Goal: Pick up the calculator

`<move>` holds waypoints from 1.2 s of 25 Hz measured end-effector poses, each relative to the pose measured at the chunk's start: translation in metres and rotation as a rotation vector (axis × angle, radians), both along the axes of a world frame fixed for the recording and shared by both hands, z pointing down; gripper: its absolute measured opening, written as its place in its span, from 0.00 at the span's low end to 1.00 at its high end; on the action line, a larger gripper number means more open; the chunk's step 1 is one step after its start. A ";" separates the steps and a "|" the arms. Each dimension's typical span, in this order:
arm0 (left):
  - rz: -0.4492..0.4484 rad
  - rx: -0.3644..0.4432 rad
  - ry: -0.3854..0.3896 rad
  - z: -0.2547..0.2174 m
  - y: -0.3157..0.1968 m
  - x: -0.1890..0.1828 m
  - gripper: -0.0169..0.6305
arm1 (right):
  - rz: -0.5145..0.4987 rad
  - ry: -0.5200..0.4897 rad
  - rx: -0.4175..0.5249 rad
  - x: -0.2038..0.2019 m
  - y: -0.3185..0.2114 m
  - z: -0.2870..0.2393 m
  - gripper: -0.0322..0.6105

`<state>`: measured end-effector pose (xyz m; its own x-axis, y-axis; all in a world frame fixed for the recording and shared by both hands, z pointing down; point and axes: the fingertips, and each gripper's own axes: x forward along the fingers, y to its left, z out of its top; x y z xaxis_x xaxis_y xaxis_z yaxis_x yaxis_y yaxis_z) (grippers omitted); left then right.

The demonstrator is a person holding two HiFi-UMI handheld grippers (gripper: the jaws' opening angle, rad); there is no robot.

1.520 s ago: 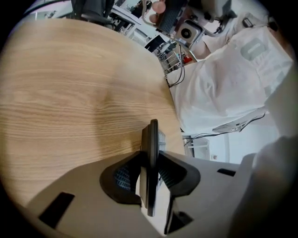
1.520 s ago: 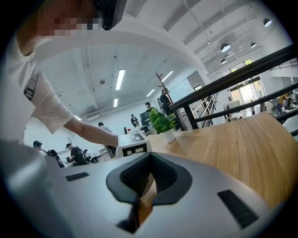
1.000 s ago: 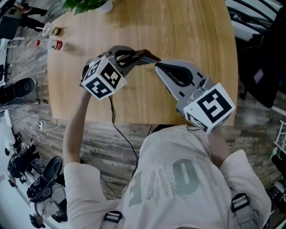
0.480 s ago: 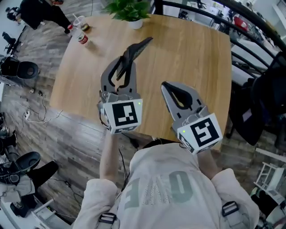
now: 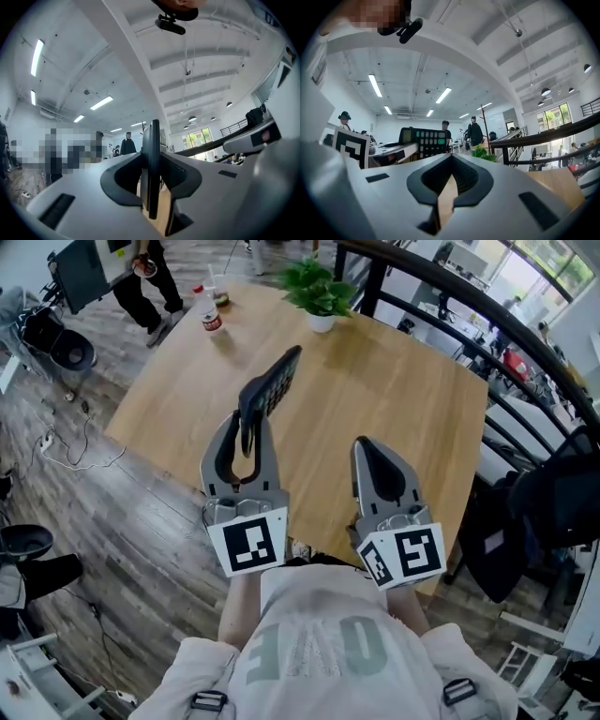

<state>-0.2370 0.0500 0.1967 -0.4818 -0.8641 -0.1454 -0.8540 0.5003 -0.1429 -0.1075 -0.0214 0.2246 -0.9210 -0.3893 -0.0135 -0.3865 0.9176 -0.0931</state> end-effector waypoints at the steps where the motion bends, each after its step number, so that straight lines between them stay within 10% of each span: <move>1: -0.007 0.003 0.002 0.000 0.003 -0.001 0.21 | 0.002 -0.006 0.002 0.001 0.001 -0.002 0.08; 30: -0.028 0.053 -0.079 -0.015 0.021 0.009 0.21 | 0.062 0.024 0.053 0.008 0.000 0.001 0.08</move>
<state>-0.2283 0.0706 0.1815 -0.4906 -0.8407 -0.2292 -0.8268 0.5321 -0.1824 -0.0991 -0.0213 0.2261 -0.8955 -0.4449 -0.0136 -0.4443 0.8952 -0.0354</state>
